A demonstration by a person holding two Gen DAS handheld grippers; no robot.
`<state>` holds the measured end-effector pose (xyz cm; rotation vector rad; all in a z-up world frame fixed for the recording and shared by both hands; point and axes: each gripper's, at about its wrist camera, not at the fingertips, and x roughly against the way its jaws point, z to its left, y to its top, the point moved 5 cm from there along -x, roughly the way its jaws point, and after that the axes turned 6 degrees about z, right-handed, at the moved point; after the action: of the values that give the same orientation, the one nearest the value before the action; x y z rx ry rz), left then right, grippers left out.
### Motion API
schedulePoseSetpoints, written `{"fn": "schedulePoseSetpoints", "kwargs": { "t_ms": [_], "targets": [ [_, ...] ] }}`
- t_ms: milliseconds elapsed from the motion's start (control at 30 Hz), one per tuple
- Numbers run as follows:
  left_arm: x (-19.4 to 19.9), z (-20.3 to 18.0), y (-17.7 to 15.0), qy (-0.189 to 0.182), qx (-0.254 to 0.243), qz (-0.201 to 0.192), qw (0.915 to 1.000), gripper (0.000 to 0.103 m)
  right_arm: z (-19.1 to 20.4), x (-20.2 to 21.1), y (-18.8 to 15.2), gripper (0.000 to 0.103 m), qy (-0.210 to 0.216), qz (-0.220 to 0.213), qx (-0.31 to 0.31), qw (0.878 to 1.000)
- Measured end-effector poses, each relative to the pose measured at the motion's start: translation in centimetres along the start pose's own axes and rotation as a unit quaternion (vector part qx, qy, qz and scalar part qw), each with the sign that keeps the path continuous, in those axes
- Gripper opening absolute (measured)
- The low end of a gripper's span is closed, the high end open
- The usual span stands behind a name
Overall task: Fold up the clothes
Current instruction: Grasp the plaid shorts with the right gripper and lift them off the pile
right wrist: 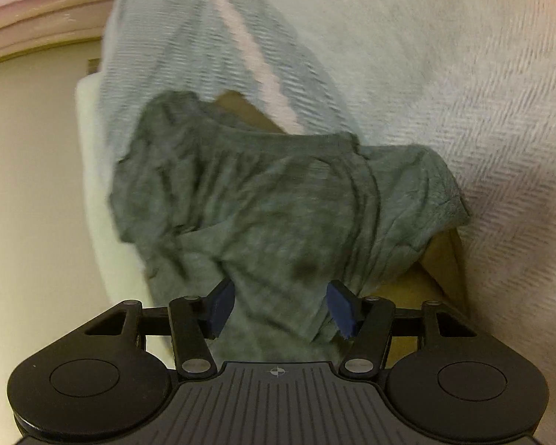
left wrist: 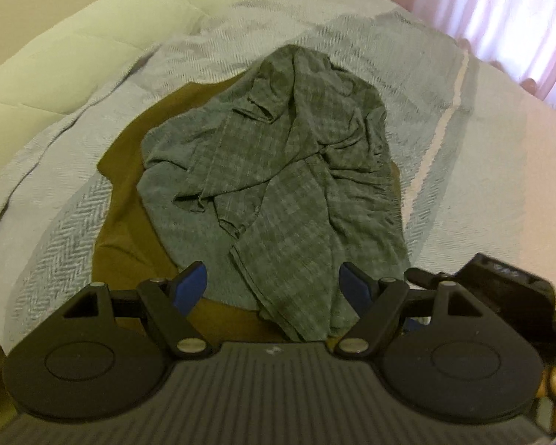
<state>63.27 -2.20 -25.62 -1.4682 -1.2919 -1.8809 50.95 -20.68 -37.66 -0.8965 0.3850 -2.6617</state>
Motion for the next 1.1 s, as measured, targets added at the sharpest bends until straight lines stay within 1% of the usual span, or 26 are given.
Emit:
{"fn": "schedulePoseSetpoints", "kwargs": {
  "t_ms": [133,167,200,233,267,333,400,467,500,533,567,633,700,767,900,1000,1100],
  "targets": [
    [-1.6,0.4,0.7,0.001,-0.003,0.008,1.0000,0.076,-1.5,-2.3,0.3,0.059,-0.009,0.013,-0.023,1.000],
    [-1.9,0.5,0.9,0.001,-0.004,0.010,0.9999,0.076,-1.7,-2.5,0.3,0.057,-0.011,0.017,-0.023,1.000],
    [-2.0,0.6,1.0,0.002,-0.004,0.011,0.9999,0.076,-1.7,-2.6,0.2,0.043,-0.009,0.020,-0.022,1.000],
    [-2.2,0.5,1.1,0.003,-0.004,0.012,0.9999,0.076,-1.7,-2.7,0.2,0.033,-0.005,0.022,-0.020,1.000],
    [-2.2,0.5,1.2,0.003,-0.004,0.012,0.9999,0.076,-1.7,-2.7,0.1,0.013,-0.001,0.023,-0.017,1.000],
    [-2.1,0.4,1.4,0.003,-0.004,0.011,0.9999,0.076,-1.2,-1.9,0.1,0.002,-0.001,0.020,0.006,1.000],
    [-1.5,0.2,1.7,0.001,-0.003,0.005,1.0000,0.075,0.1,-0.6,-0.1,0.002,-0.001,0.006,0.046,0.999],
    [-0.6,0.0,1.9,0.000,-0.002,-0.004,1.0000,0.075,2.7,1.8,-0.6,0.001,0.006,-0.023,0.114,0.993],
    [0.0,-0.1,2.0,-0.001,0.000,-0.010,1.0000,0.075,4.1,3.2,-1.1,0.001,0.013,-0.042,0.157,0.987],
    [0.7,-0.3,2.1,-0.002,0.002,-0.016,0.9999,0.075,5.7,5.0,-1.7,0.001,0.021,-0.062,0.203,0.977],
    [1.4,-0.4,2.2,-0.004,0.004,-0.023,0.9997,0.075,7.2,6.7,-2.3,0.001,0.029,-0.083,0.248,0.965],
    [3.2,-0.7,2.3,-0.006,0.009,-0.039,0.9992,0.075,10.4,10.4,-3.6,0.001,0.047,-0.125,0.335,0.933],
    [5.3,-1.4,2.4,-0.012,0.010,-0.058,0.9982,0.075,12.9,14.4,-4.7,0.001,0.075,-0.163,0.391,0.903],
    [7.6,-2.2,2.3,-0.020,0.008,-0.078,0.9967,0.075,14.0,19.3,-5.7,0.001,0.106,-0.195,0.415,0.882],
    [12.4,-5.3,1.2,-0.042,-0.013,-0.110,0.9929,0.075,15.3,29.7,-7.8,0.001,0.168,-0.255,0.446,0.841],
    [15.8,-8.5,-0.7,-0.069,-0.032,-0.125,0.9892,0.075,14.3,37.5,-9.8,0.001,0.190,-0.296,0.455,0.818],
    [18.8,-13.0,-3.6,-0.105,-0.059,-0.132,0.9839,0.075,12.1,45.6,-11.9,0.001,0.200,-0.337,0.460,0.797]
  ]
}}
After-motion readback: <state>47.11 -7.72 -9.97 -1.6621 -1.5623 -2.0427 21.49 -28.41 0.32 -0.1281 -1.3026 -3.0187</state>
